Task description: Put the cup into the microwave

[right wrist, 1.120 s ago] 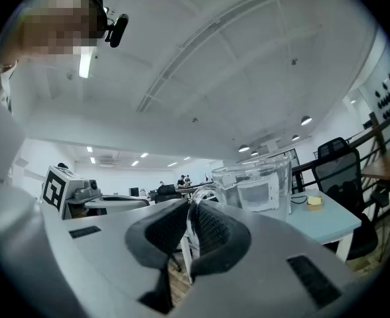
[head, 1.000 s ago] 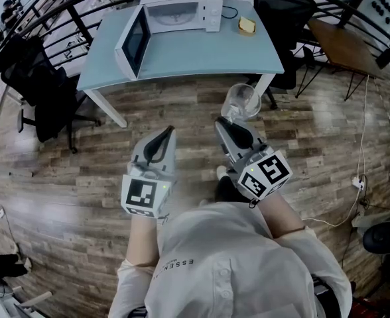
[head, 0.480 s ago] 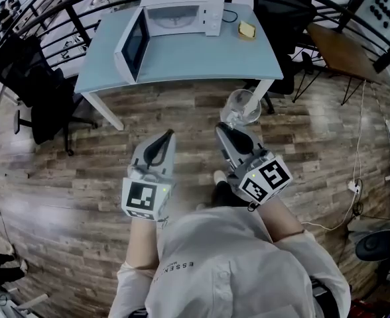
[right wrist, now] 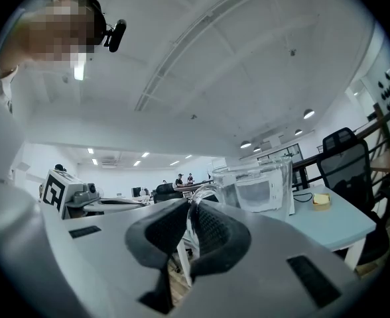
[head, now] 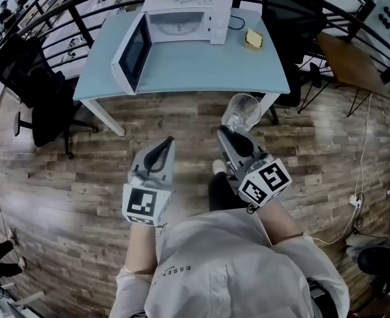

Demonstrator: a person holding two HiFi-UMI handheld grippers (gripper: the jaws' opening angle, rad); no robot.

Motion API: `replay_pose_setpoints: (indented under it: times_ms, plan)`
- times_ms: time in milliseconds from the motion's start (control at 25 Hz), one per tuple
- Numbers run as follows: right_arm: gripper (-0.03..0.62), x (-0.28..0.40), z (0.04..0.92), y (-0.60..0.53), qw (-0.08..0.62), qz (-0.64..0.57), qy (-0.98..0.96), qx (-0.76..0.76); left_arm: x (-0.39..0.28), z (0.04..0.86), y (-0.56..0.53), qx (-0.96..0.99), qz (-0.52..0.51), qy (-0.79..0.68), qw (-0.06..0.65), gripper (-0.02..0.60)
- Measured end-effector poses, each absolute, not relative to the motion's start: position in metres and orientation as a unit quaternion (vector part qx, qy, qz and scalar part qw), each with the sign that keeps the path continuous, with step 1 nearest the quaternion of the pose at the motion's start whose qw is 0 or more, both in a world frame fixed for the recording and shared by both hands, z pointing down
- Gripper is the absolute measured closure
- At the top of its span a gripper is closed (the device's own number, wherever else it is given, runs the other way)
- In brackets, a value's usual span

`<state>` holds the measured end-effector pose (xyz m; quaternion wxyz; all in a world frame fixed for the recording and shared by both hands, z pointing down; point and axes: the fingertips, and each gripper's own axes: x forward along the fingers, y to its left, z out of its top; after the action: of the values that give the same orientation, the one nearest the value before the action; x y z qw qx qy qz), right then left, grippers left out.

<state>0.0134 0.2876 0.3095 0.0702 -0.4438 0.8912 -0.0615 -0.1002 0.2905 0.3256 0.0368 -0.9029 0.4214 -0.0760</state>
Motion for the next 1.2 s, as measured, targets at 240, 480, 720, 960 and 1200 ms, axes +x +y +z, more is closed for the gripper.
replay_pose_setpoints:
  times_ms: [240, 480, 720, 960, 1200]
  plan:
    - [0.557, 0.044, 0.317, 0.205, 0.065, -0.072, 0.9, -0.425, -0.073, 0.331, 0.215, -0.89, -0.091, 0.446, 0.029, 0.579]
    - [0.557, 0.084, 0.311, 0.11, 0.062, -0.078, 0.913, -0.395, -0.035, 0.322, 0.125, -0.876, -0.096, 0.472, 0.026, 0.58]
    - [0.557, 0.117, 0.306, 0.03, 0.051, -0.072, 0.925, -0.37, 0.005, 0.31, 0.046, -0.869, -0.094, 0.486, 0.029, 0.58]
    - [0.557, 0.127, 0.317, -0.025, 0.033, -0.078, 0.935, -0.345, 0.019, 0.323, -0.003, -0.86, -0.102, 0.499, 0.021, 0.58]
    - [0.557, 0.113, 0.332, -0.076, 0.019, -0.09, 0.942, -0.321, 0.017, 0.332, -0.048, -0.864, -0.108, 0.492, 0.02, 0.58]
